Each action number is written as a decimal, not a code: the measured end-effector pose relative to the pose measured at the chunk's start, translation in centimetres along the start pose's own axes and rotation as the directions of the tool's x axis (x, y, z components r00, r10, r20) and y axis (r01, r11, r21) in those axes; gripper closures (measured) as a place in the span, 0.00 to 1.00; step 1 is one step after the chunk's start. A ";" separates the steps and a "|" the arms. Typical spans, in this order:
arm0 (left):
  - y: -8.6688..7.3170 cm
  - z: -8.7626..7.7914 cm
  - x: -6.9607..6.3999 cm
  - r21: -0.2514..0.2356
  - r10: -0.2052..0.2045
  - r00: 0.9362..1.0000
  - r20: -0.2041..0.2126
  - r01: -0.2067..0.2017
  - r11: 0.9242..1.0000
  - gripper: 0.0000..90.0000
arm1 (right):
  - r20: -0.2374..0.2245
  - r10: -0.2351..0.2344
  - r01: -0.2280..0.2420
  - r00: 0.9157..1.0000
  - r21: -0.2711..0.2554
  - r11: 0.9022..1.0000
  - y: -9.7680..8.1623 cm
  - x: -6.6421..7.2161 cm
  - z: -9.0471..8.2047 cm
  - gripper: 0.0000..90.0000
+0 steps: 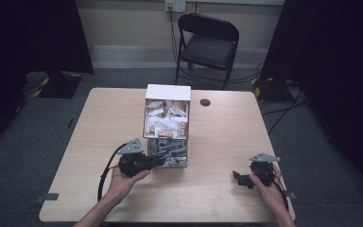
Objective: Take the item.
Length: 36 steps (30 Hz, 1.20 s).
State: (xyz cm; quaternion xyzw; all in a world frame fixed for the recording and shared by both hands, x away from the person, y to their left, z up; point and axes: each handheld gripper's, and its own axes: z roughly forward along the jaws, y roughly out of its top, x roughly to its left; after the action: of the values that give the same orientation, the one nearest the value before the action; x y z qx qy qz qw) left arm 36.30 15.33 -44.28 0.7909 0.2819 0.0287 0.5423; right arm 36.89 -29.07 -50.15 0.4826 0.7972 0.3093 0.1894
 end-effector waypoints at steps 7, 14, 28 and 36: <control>0.2 -0.4 -0.2 -0.011 -0.003 1.000 0.004 0.003 1.000 0.99 | 0.000 0.000 0.000 1.000 0.000 1.000 0.0 0.0 0.0 0.00; 0.3 -1.0 -0.4 -0.024 -0.003 1.000 0.004 0.003 1.000 0.99 | 0.000 0.000 0.000 1.000 0.000 1.000 0.0 0.0 0.0 0.00; 0.7 -2.5 -0.7 -0.055 -0.010 1.000 0.011 0.011 0.998 0.99 | 0.000 0.000 0.000 1.000 0.000 1.000 0.0 0.0 0.0 0.00; 1.1 -3.2 -1.5 -0.062 -0.003 1.000 0.022 0.004 0.998 0.99 | 0.000 0.000 0.000 1.000 0.000 1.000 0.0 0.0 0.0 0.00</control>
State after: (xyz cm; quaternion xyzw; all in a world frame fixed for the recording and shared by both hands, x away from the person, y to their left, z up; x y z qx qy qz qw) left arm 34.39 17.00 -41.65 0.7734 0.2764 0.0279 0.5697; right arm 36.89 -29.07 -50.15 0.4826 0.7972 0.3093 0.1895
